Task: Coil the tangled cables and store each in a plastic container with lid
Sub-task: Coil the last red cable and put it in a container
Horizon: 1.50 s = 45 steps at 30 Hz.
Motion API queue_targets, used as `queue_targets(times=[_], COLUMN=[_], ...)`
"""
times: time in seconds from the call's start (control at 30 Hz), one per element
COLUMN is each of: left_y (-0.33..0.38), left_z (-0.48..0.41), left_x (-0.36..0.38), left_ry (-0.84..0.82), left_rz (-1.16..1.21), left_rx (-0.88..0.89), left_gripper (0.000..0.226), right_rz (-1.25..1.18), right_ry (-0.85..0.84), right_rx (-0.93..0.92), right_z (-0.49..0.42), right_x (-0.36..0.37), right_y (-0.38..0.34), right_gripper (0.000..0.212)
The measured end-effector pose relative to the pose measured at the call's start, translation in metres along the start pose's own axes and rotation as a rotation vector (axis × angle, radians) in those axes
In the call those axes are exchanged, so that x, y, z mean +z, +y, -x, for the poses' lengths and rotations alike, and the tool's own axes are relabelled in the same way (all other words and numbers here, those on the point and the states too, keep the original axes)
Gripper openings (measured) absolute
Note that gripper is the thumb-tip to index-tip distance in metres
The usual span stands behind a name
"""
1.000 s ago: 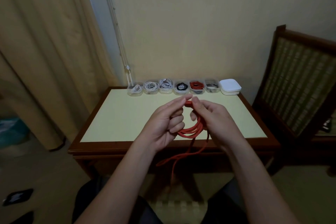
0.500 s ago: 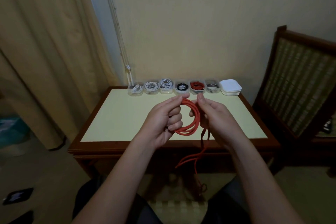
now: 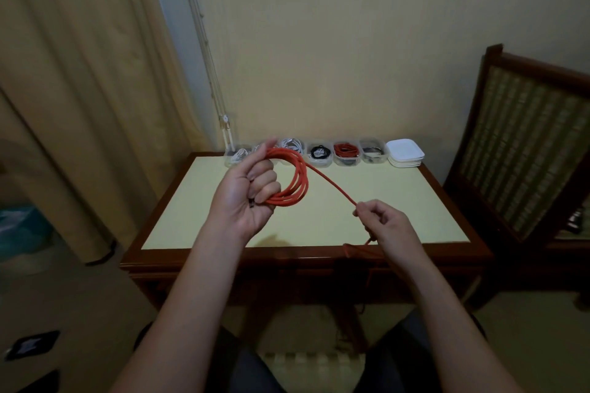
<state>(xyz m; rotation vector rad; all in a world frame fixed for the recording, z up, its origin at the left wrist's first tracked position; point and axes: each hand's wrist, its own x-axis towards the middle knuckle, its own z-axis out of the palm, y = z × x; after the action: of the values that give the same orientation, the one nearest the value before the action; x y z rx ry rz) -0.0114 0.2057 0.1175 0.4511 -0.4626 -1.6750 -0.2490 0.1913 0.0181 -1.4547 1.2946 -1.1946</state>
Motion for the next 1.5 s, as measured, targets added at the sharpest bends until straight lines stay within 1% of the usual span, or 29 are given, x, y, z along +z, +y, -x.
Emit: queue_targets(times=[0.1, 0.23, 0.3, 0.33, 0.4, 0.47, 0.5, 0.53, 0.63, 0.7, 0.77, 0.8, 0.83, 0.9, 0.97, 1.0, 1.1, 1.2, 1.27, 1.33, 1.4, 1.5], left_y=[0.005, 0.004, 0.001, -0.001, -0.008, -0.021, -0.029, -0.037, -0.054, -0.060, -0.061, -0.061, -0.061, -0.058, -0.055, -0.052, -0.043, -0.035, -0.032, -0.029, -0.027, -0.027], left_z=[-0.002, -0.007, -0.009, -0.011, -0.014, -0.014, -0.013, -0.011, -0.010, -0.009, -0.007, -0.006, -0.007, -0.007, -0.006, -0.005, -0.003, -0.006, -0.009, -0.009, -0.008, -0.007], left_x=[-0.004, -0.007, -0.008, -0.009, -0.008, -0.006, -0.005, -0.005, -0.010, -0.013, -0.012, -0.012, -0.012, -0.010, -0.008, -0.007, -0.009, -0.013, -0.014, -0.015, -0.015, -0.015], left_ry=[0.016, 0.080, 0.137, 0.172, 0.253, 0.295, 0.289, 0.268, 0.152, 0.081, 0.003, -0.028, -0.048, -0.081, -0.112, -0.113, -0.070, -0.021, 0.012, 0.038, 0.055, 0.076], left_rz=[0.062, 0.080, 0.055, -0.002, -0.257, -0.633, -0.795, -0.911, -1.122, -1.294, -1.369, -1.336, -1.254, -1.031, -0.874, -0.827, -0.726, -0.630, -0.591, -0.557, -0.547, -0.560], left_rx=[0.032, 0.092, 0.152, 0.199, 0.335, 0.447, 0.467, 0.466, 0.434, 0.403, 0.325, 0.265, 0.197, 0.051, -0.034, -0.043, -0.018, 0.020, 0.037, 0.048, 0.056, 0.062], left_gripper=[0.022, 0.023, 0.026, 0.026, 0.027, 0.027, 0.027, 0.028, 0.032, 0.030, 0.028, 0.027, 0.026, 0.024, 0.025, 0.027, 0.044, 0.036, 0.029, 0.025, 0.024, 0.023], right_rz=[0.070, 0.082, 0.144, 0.214, 0.366, 0.479, 0.515, 0.527, 0.459, 0.369, 0.263, 0.230, 0.213, 0.189, 0.127, 0.085, 0.013, -0.070, -0.083, -0.043, 0.005, 0.053], right_ry=[0.005, 0.065, 0.076, 0.072, 0.039, -0.027, -0.064, -0.098, -0.169, -0.169, -0.125, -0.098, -0.076, -0.051, -0.030, -0.023, -0.035, -0.073, -0.087, -0.098, -0.091, -0.006], right_rx=[0.024, -0.009, -0.054, -0.089, -0.164, -0.215, -0.233, -0.251, -0.334, -0.375, -0.394, -0.404, -0.415, -0.418, -0.396, -0.369, -0.267, -0.164, -0.131, -0.144, -0.166, -0.191], right_z=[0.002, 0.004, 0.004, 0.005, 0.006, 0.008, 0.009, 0.009, 0.011, 0.011, 0.010, 0.008, 0.007, 0.006, 0.006, 0.006, 0.007, 0.009, 0.009, 0.010, 0.009, 0.009], right_x=[-0.005, -0.004, -0.001, 0.000, 0.003, 0.008, 0.011, 0.014, 0.021, 0.022, 0.021, 0.020, 0.020, 0.022, 0.026, 0.026, 0.023, 0.020, 0.017, 0.014, 0.014, 0.017], right_y=[0.013, 0.023, 0.024, 0.024, 0.020, 0.010, 0.002, -0.006, -0.031, -0.045, -0.053, -0.055, -0.057, -0.058, -0.059, -0.059, -0.053, -0.046, -0.041, -0.036, -0.033, -0.032], right_gripper=[0.028, 0.025, 0.022, 0.022, 0.024, 0.027, 0.028, 0.030, 0.032, 0.030, 0.026, 0.023, 0.020, 0.016, 0.017, 0.018, 0.022, 0.025, 0.020, 0.013, 0.013, 0.012])
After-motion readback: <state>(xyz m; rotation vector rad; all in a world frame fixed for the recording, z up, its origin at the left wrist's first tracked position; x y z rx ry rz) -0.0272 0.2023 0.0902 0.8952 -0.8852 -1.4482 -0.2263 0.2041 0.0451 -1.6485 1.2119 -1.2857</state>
